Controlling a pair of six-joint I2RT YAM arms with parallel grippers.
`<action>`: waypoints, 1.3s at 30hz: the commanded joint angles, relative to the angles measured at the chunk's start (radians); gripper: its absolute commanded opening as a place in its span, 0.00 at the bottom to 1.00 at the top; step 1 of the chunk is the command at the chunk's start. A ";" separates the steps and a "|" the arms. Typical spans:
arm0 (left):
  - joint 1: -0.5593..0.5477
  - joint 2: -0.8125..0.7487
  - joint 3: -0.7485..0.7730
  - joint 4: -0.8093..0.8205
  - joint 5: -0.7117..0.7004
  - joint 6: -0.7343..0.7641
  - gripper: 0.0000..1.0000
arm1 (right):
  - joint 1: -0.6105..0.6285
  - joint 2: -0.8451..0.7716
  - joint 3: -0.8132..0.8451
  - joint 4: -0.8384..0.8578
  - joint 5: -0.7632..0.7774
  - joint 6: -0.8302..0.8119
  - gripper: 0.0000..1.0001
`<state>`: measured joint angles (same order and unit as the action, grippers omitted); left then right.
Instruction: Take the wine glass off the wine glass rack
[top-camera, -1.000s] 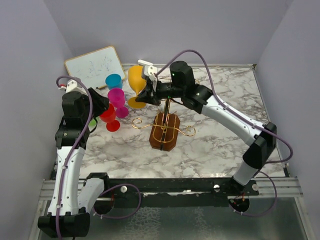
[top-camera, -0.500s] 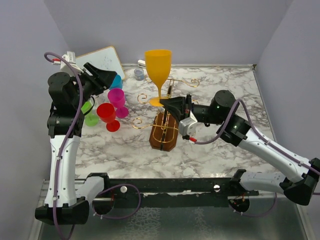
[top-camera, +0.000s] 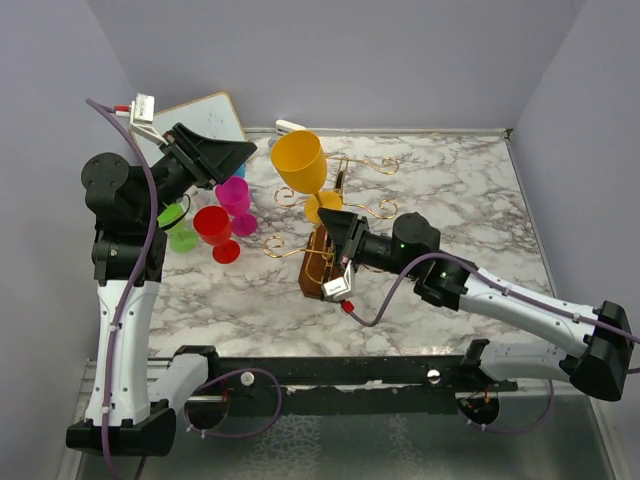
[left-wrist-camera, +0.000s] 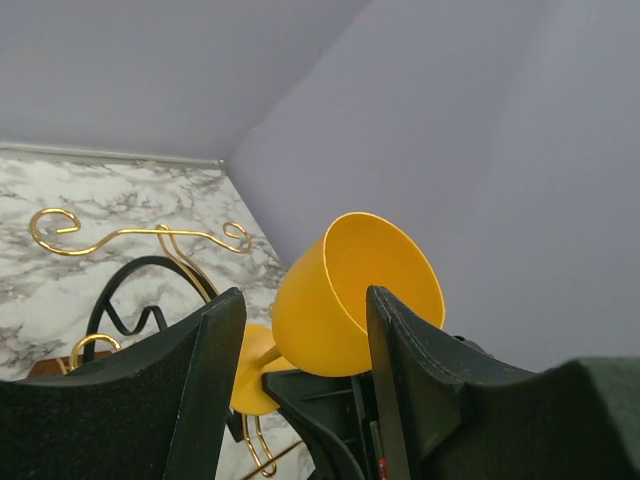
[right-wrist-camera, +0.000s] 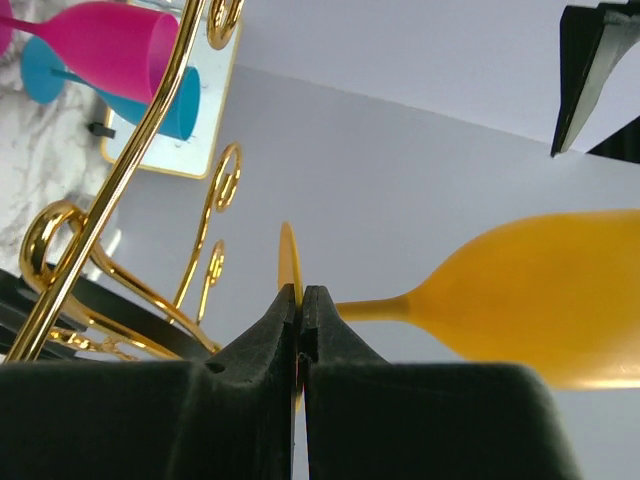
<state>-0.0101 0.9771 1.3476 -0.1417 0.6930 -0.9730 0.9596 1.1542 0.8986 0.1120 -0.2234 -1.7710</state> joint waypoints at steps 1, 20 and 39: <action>-0.019 -0.035 -0.037 0.039 0.061 -0.033 0.55 | 0.053 0.028 -0.009 0.096 0.122 -0.144 0.01; -0.078 -0.045 -0.007 -0.264 0.013 0.132 0.55 | 0.112 0.069 -0.042 0.168 0.169 -0.281 0.01; -0.098 -0.040 0.058 -0.500 -0.165 0.305 0.01 | 0.119 0.087 -0.065 0.299 0.237 -0.265 0.19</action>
<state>-0.0998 0.9310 1.3571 -0.5209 0.6132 -0.7372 1.0740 1.2324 0.8471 0.2588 -0.0032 -2.0392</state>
